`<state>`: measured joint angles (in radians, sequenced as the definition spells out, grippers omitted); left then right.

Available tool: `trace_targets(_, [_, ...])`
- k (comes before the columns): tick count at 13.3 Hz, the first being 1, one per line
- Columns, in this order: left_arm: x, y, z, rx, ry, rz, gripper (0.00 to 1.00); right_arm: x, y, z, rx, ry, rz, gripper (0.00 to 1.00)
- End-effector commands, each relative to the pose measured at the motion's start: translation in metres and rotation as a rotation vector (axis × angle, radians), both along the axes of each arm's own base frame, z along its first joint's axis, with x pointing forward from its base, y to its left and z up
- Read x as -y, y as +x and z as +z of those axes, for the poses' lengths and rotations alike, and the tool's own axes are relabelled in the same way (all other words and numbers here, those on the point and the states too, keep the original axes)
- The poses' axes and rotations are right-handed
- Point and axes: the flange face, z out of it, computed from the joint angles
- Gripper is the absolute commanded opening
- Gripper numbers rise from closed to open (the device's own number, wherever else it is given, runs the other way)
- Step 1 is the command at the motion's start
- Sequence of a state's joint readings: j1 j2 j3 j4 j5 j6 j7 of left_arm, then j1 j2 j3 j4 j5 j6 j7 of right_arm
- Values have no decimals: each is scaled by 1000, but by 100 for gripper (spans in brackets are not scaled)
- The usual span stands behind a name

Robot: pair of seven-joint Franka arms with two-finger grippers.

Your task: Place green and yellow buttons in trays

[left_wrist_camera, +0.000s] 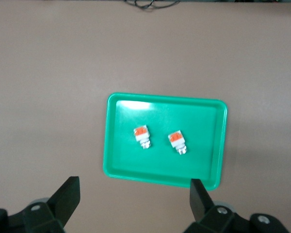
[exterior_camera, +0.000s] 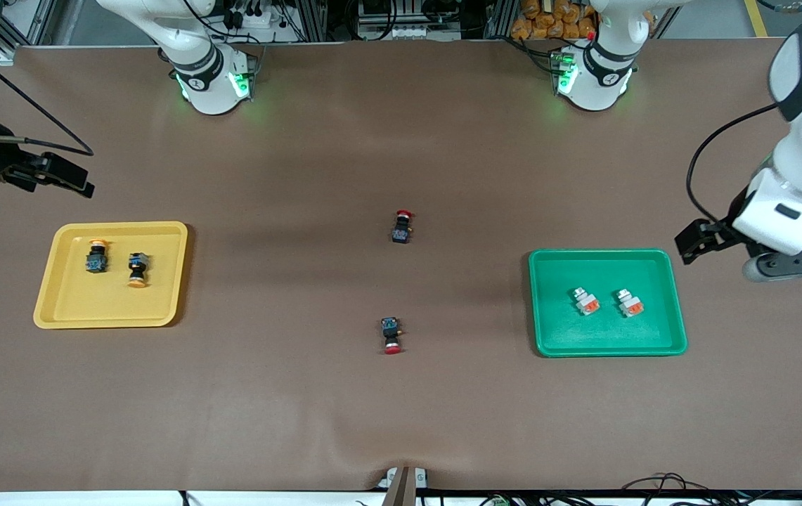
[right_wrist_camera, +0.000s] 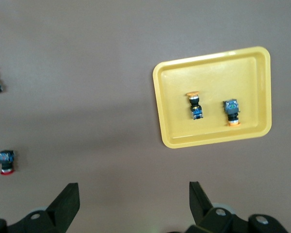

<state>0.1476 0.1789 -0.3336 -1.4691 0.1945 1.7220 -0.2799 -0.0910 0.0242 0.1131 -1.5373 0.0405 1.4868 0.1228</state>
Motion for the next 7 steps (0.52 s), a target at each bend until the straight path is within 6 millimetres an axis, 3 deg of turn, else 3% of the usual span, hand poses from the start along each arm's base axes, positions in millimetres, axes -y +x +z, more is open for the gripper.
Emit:
trace_targets(1, [-21, -15, 31, 1, -37, -2, 100, 4, -8, 6, 21, -11, 45, 100])
trace_targets(4, [-29, -19, 45, 11, -73, -32, 100, 3, -6, 6, 28, -9, 48, 100])
trace_targets(5, [-37, -28, 56, 12, -80, -40, 100, 2, -6, 6, 29, -9, 49, 100])
trace_targets(7, [-35, -39, 60, -17, -85, -91, 100, 3, -6, 8, 32, -12, 51, 100])
